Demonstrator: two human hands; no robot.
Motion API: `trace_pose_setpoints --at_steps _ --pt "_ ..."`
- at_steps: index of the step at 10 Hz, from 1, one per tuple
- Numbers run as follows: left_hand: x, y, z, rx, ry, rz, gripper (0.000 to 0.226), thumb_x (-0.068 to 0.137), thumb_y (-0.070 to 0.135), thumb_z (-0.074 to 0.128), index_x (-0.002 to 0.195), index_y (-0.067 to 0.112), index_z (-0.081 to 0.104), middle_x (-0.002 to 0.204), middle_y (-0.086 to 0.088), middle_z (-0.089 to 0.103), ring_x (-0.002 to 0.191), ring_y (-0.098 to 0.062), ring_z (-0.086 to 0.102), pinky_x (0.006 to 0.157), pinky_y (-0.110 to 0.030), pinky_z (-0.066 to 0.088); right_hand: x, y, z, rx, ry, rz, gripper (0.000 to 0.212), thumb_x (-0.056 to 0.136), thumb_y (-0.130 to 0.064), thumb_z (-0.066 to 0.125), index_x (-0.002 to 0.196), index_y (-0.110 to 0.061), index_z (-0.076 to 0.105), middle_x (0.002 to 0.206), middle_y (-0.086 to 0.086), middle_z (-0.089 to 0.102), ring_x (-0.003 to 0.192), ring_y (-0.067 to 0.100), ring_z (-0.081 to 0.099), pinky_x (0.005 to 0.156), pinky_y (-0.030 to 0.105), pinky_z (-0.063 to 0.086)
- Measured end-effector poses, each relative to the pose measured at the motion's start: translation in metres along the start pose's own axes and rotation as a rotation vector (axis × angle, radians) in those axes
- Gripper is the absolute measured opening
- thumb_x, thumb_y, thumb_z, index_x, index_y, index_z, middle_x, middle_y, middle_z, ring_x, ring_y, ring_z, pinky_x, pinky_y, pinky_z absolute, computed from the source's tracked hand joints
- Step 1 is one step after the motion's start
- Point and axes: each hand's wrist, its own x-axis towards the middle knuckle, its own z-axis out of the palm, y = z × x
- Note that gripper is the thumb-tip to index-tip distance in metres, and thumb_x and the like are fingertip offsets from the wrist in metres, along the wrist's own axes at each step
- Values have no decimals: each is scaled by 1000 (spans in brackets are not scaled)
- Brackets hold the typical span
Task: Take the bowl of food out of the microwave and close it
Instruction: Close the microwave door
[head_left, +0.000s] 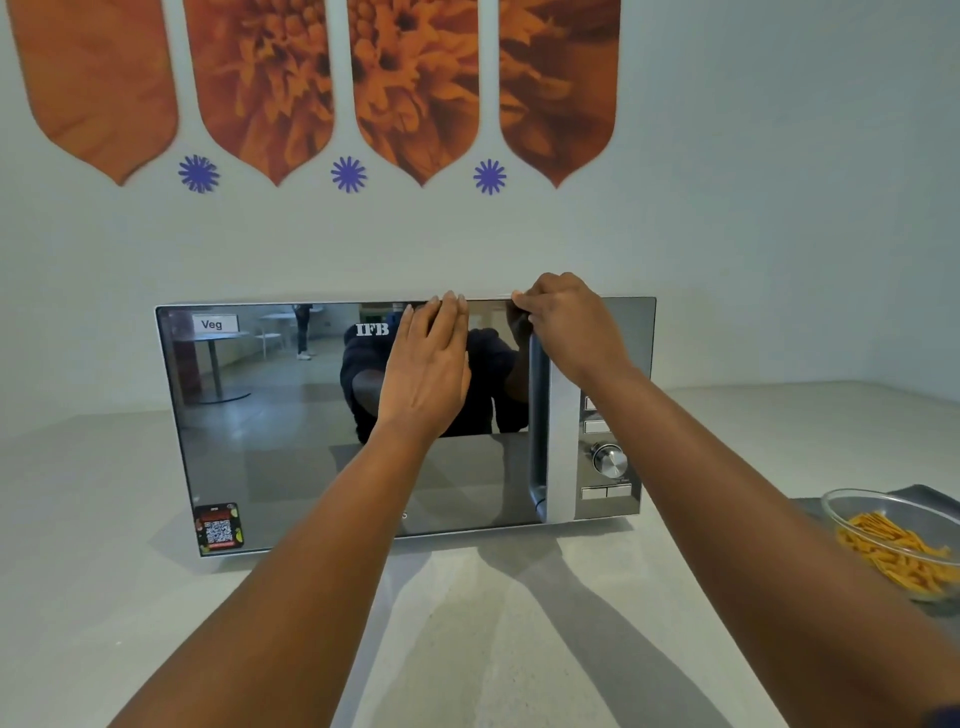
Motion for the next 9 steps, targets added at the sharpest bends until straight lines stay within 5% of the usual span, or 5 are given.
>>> trace_pose_setpoints --at_steps 3,6,9 --pt "-3 1 3 -29 18 8 55 82 11 58 134 -5 46 136 -22 54 122 -38 54 106 -49 40 -2 0 0 4 -29 6 36 90 4 44 123 -5 55 117 18 60 110 32 49 88 40 47" --pt "-6 -4 -16 -79 -87 -7 59 92 15 37 148 3 19 156 -14 25 144 -28 23 119 -40 22 -9 -12 -9 -5 -128 56 43 90 0 41 132 -5 42 133 17 50 123 32 41 97 38 43" --pt "-11 -18 -54 57 -15 -59 69 90 16 36 150 4 3 161 -12 3 149 -27 -1 121 -43 1 -18 -23 -26 -29 -37 56 54 97 -25 35 144 -8 14 157 12 15 146 25 9 121 43 10"
